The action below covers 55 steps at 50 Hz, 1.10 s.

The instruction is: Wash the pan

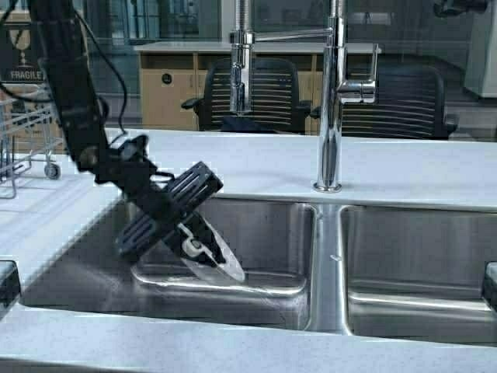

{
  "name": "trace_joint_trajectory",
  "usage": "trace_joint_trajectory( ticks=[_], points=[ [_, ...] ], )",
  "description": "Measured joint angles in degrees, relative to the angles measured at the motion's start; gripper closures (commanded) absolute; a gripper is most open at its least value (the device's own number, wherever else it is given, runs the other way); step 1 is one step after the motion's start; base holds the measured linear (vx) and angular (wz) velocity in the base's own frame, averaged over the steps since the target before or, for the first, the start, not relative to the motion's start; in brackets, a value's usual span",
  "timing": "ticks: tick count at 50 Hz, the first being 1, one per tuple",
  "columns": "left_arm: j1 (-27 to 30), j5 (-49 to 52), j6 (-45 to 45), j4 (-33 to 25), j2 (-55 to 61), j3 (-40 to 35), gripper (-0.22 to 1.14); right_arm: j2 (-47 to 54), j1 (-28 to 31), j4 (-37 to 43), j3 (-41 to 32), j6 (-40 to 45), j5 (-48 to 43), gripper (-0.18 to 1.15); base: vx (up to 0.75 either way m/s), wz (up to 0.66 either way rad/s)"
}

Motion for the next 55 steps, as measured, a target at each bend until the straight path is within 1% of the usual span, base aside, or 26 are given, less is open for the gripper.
trace_joint_trajectory(
  ticks=[2, 6, 9, 13, 17, 22, 26, 36, 42, 49, 55],
  points=[
    [-0.5, 8.9, 3.8, 3.0, -3.6, -1.9, 0.88, 0.0, 0.0, 0.0, 0.0, 0.1, -0.1, 0.92, 0.00, 0.00],
    [-2.0, 23.3, 10.5, 7.7, -8.4, -5.4, 0.88, 0.0, 0.0, 0.0, 0.0, 0.1, -0.1, 0.92, 0.00, 0.00],
    [-3.6, 34.7, 17.5, 10.4, -11.5, -8.1, 0.88, 0.0, 0.1, 0.1, 0.1, 0.4, -0.2, 0.92, 0.00, 0.00],
    [-5.1, 49.6, 26.6, 10.5, -15.5, -10.3, 0.88, 0.0, 0.1, 0.0, 0.1, 0.4, -0.7, 0.92, 0.00, 0.00],
    [-4.9, 56.7, 31.6, 7.7, -17.8, -10.7, 0.88, 0.0, 0.0, 0.0, 0.1, 0.4, -0.9, 0.92, 0.00, 0.00],
    [-4.3, 59.0, 33.2, 4.9, -18.7, -10.7, 0.88, 0.0, 0.0, 0.0, 0.1, 0.4, -1.0, 0.92, 0.00, 0.00],
    [-4.6, 59.0, 34.3, 4.0, -18.7, -10.6, 0.88, 0.0, 0.3, 0.0, 0.1, 0.4, -0.9, 0.92, 0.00, 0.00],
    [-5.3, 56.9, 34.3, 3.4, -16.4, -9.5, 0.88, 0.0, -0.1, 0.0, 0.1, 0.3, -1.0, 0.92, 0.00, 0.00],
    [-4.5, 56.9, 34.4, 3.3, -16.7, -9.3, 0.88, 0.0, 0.0, 0.0, 0.0, 0.3, -1.0, 0.92, 0.00, 0.00],
    [-5.0, 57.7, 36.7, 3.5, -19.2, -9.1, 0.88, 0.0, 0.0, 0.0, 0.1, 0.4, -1.0, 0.92, 0.00, 0.00],
    [-4.5, 59.4, 40.6, 4.7, -23.6, -9.1, 0.88, 0.0, -0.1, 0.0, 0.0, 0.4, -1.0, 0.92, 0.00, 0.00]
  ],
)
